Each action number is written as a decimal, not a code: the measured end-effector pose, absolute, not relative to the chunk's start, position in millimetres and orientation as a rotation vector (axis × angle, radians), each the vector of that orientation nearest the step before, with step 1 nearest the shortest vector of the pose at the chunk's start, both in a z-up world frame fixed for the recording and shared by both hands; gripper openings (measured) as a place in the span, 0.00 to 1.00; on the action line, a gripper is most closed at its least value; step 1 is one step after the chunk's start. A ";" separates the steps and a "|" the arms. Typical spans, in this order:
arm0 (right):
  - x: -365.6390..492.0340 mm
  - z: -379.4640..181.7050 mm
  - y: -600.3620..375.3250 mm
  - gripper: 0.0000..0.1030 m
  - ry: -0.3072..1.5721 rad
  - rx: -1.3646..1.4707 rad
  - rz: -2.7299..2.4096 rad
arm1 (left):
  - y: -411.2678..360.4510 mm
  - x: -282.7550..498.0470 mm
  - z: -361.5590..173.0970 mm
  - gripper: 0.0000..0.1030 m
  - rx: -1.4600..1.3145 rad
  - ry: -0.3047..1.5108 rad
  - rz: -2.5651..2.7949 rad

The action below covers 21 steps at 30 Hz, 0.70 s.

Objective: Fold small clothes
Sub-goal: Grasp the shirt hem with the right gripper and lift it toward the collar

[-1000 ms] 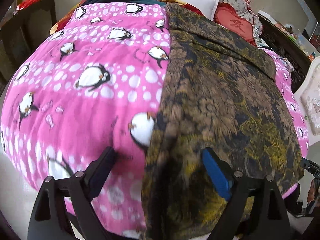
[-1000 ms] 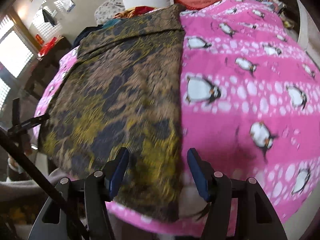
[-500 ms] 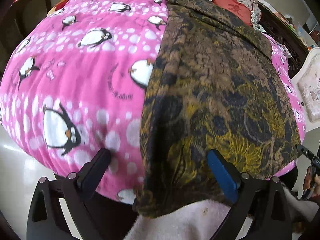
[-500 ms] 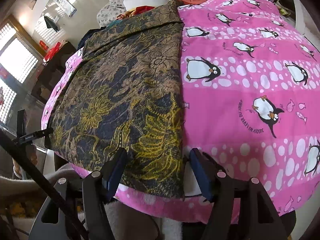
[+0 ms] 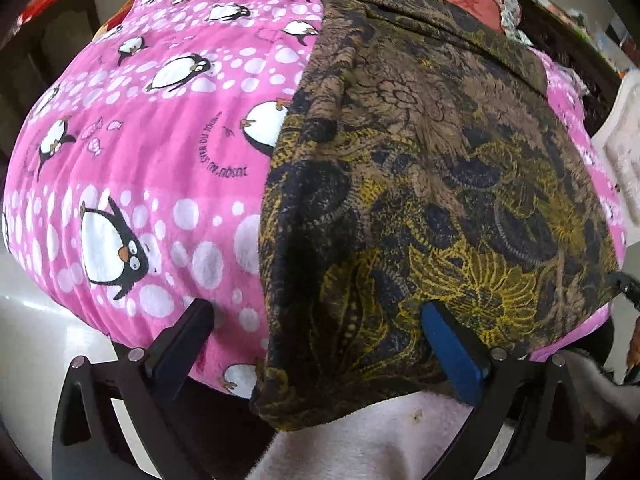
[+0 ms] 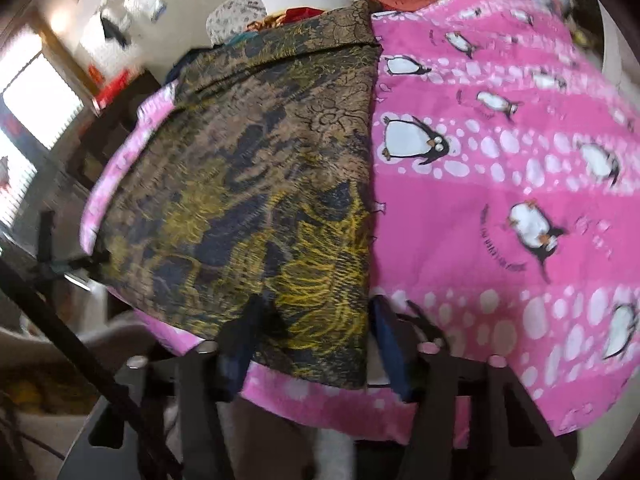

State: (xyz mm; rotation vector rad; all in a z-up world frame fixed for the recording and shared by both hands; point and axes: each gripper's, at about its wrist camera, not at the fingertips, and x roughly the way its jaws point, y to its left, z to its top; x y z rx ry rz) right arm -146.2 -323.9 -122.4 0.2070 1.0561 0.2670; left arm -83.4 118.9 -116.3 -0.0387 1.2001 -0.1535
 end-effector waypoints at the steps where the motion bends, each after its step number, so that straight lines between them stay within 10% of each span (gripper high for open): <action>1: -147.0 -120.4 -323.0 0.36 1.050 0.179 0.261 | 118.0 -83.2 -116.6 1.00 -0.029 1.204 -0.153; 4: -147.6 -112.6 -326.4 0.08 1.029 0.192 0.271 | 115.1 -83.0 -116.0 0.94 -0.007 1.212 -0.139; 9: -147.8 -103.6 -316.4 0.08 1.018 0.192 0.372 | 95.8 -96.8 -104.3 0.55 0.104 1.185 -0.188; 18: -140.5 -125.4 -331.9 0.17 1.054 0.409 0.419 | 97.3 -94.3 -106.9 0.57 0.023 1.199 -0.228; 21: -139.1 -119.0 -332.5 0.09 1.033 0.396 0.425 | 100.6 -92.2 -101.5 0.28 -0.009 1.197 -0.244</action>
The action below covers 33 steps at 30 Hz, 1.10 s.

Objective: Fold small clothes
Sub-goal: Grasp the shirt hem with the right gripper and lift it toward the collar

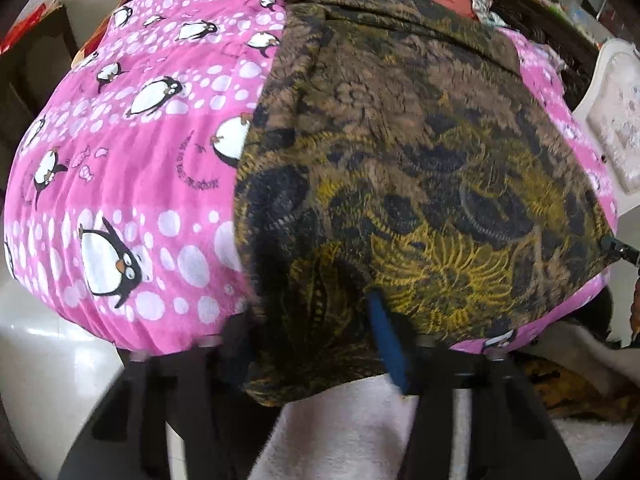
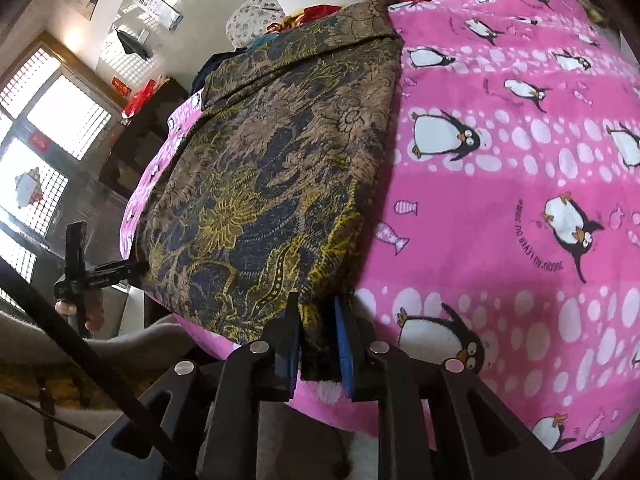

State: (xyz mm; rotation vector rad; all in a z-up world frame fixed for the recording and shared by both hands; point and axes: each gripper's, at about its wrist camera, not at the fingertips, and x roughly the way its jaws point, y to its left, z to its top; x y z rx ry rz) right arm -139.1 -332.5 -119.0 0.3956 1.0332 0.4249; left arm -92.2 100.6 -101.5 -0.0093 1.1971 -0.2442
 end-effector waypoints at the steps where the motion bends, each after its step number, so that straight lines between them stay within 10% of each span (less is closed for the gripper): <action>1: -137.8 -111.1 -333.9 0.08 0.999 0.416 0.454 | 105.4 -87.8 -96.9 0.07 -0.064 1.207 -0.276; 14: -29.3 -24.0 -358.0 0.08 0.652 0.521 0.557 | 104.0 22.2 -10.3 0.07 -0.111 0.992 -0.371; 33: 214.3 -36.3 -425.0 0.10 0.633 0.673 0.289 | 80.6 287.5 12.5 0.13 -0.156 0.949 -0.256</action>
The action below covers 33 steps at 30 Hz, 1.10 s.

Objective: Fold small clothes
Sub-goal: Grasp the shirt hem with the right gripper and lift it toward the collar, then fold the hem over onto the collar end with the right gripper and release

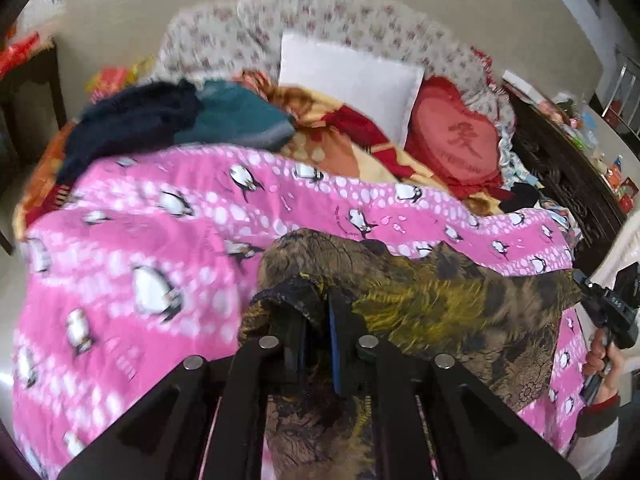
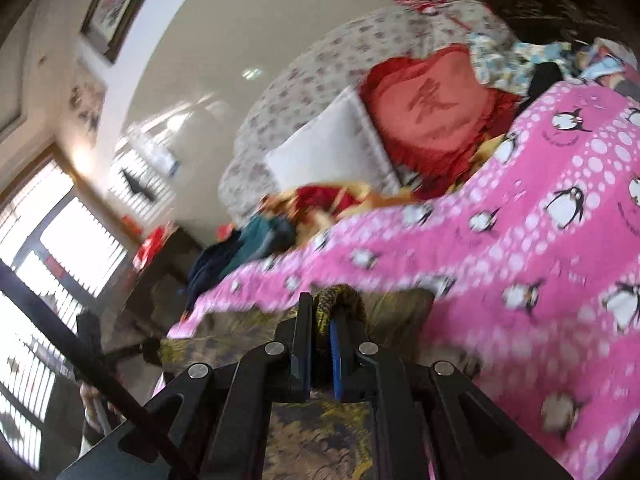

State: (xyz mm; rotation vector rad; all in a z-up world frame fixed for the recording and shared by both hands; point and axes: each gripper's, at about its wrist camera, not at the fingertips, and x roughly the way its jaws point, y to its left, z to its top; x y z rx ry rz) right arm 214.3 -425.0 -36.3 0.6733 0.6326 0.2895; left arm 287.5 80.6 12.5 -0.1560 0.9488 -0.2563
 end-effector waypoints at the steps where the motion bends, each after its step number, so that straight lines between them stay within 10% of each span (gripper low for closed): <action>1: 228.7 -46.7 -428.2 0.14 0.697 0.673 0.256 | 83.0 300.1 3.1 0.18 -0.175 0.979 -0.228; 3: 238.2 -61.2 -429.7 0.48 0.804 0.661 0.151 | 90.2 311.7 -10.5 0.23 -0.208 1.026 -0.179; 5: 230.7 -61.6 -427.9 0.51 0.792 0.621 0.142 | 93.8 307.5 -12.9 0.33 -0.200 1.018 -0.181; 7: 214.7 -56.1 -425.2 0.51 0.771 0.566 0.117 | 100.1 298.7 -6.6 0.65 -0.175 0.967 -0.142; 20: 218.7 -65.0 -302.2 0.40 0.840 0.203 0.340 | 47.0 221.6 -10.4 0.66 0.054 1.008 -0.349; 33: 316.6 -79.0 -311.3 0.40 0.752 0.325 0.198 | 22.8 318.8 -19.8 0.66 0.033 0.977 -0.209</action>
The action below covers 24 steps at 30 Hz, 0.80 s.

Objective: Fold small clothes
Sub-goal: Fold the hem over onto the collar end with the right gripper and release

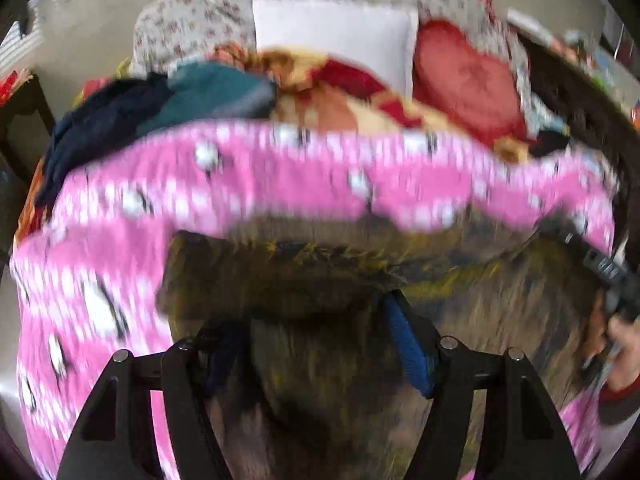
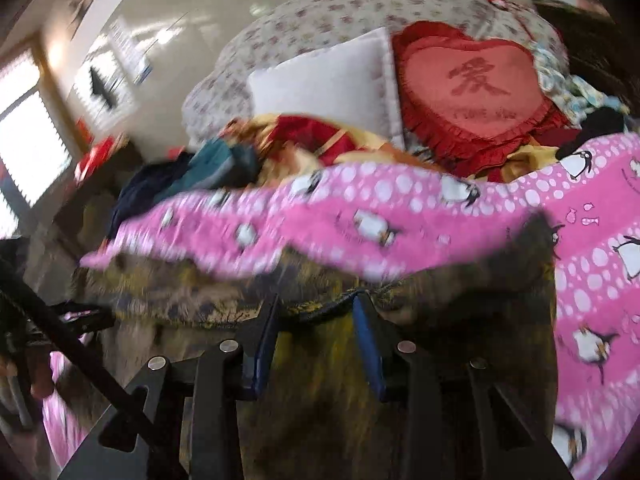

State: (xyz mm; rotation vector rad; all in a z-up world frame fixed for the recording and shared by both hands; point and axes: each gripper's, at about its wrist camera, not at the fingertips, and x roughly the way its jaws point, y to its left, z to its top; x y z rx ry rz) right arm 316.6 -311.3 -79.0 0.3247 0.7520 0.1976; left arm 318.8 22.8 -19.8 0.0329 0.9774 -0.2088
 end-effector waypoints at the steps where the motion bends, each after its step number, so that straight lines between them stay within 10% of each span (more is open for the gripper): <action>1: 322.9 -78.3 -315.9 0.40 0.746 0.344 0.175 | 22.9 325.2 -13.5 0.66 0.029 0.950 -0.190; 5: 322.5 -70.7 -336.0 0.43 0.737 0.424 0.124 | 33.6 342.0 2.0 0.66 -0.038 0.923 -0.145; 9: 270.7 -55.1 -342.7 0.67 0.728 0.342 0.136 | 49.6 308.3 -0.8 0.66 -0.082 0.939 -0.214; 21: 126.1 -92.4 -369.6 0.75 0.870 0.290 0.127 | 87.6 171.2 -48.5 0.78 -0.125 1.004 -0.290; 22: 126.4 -98.9 -366.7 0.74 0.889 0.301 0.148 | 85.8 168.2 -54.2 0.78 -0.125 1.014 -0.292; 24: 126.6 -106.7 -357.5 0.17 0.906 0.310 0.186 | 82.4 161.8 -64.5 0.78 -0.141 1.027 -0.308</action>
